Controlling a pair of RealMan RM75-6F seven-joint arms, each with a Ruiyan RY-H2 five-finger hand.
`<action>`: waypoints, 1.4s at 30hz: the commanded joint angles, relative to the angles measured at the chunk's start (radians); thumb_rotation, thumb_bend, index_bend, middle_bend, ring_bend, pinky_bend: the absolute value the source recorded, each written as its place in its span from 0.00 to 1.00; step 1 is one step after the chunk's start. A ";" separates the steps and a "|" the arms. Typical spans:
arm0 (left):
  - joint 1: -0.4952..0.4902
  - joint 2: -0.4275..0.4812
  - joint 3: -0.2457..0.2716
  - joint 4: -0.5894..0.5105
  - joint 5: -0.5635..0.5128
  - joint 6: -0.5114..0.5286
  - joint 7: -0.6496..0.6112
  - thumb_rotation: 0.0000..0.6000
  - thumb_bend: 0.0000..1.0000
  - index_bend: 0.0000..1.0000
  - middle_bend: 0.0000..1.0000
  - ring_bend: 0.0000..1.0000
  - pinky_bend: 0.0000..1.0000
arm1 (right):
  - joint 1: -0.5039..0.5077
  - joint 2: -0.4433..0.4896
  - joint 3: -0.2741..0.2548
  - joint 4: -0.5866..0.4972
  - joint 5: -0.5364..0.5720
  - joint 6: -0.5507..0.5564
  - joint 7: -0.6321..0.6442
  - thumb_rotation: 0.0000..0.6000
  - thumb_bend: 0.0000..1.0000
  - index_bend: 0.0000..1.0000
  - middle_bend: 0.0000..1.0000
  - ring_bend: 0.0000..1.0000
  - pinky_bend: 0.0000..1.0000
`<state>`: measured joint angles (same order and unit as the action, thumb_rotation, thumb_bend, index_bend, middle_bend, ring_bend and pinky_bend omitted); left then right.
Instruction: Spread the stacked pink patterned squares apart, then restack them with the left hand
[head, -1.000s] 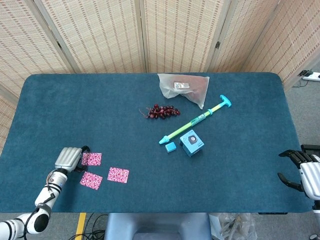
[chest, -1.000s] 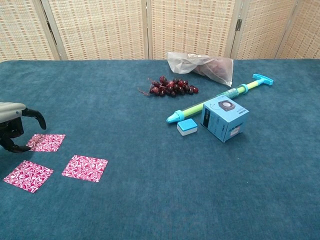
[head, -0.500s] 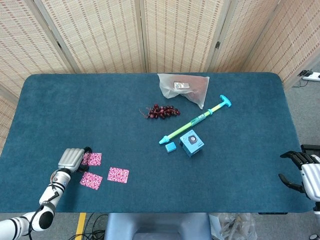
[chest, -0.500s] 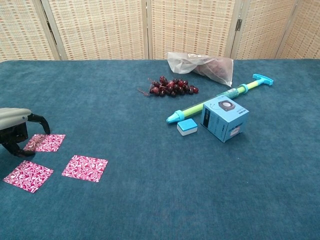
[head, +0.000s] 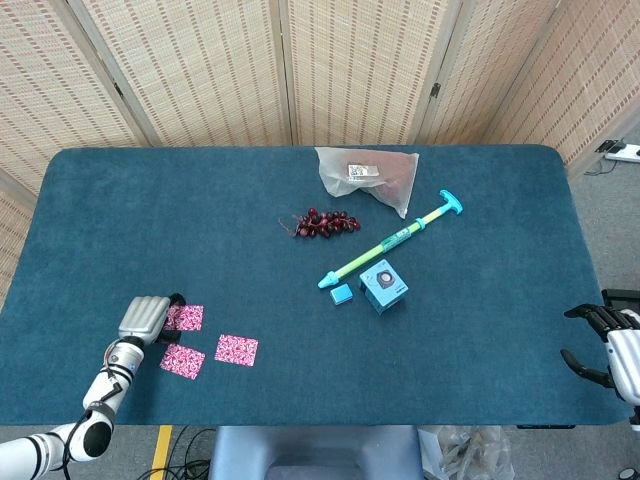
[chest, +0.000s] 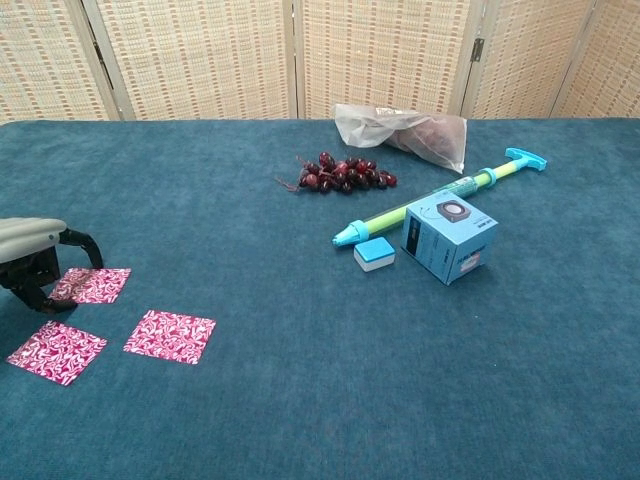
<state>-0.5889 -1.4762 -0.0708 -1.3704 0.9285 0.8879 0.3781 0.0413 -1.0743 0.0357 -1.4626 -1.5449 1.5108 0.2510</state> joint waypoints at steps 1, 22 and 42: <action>0.000 -0.002 0.001 0.002 0.000 0.000 0.000 1.00 0.33 0.34 1.00 1.00 1.00 | 0.000 0.000 0.000 0.001 0.000 0.000 0.001 1.00 0.28 0.33 0.34 0.29 0.32; 0.019 0.086 0.025 -0.031 0.205 0.028 -0.129 1.00 0.33 0.42 1.00 1.00 1.00 | -0.001 0.003 0.002 -0.013 -0.004 0.004 -0.013 1.00 0.28 0.33 0.34 0.29 0.32; 0.073 0.277 0.164 -0.216 0.539 0.091 -0.245 1.00 0.33 0.42 1.00 1.00 1.00 | 0.009 0.005 0.005 -0.025 -0.013 0.002 -0.026 1.00 0.28 0.33 0.34 0.29 0.32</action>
<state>-0.5184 -1.1982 0.0895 -1.5839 1.4648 0.9792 0.1306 0.0500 -1.0689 0.0406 -1.4877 -1.5576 1.5124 0.2246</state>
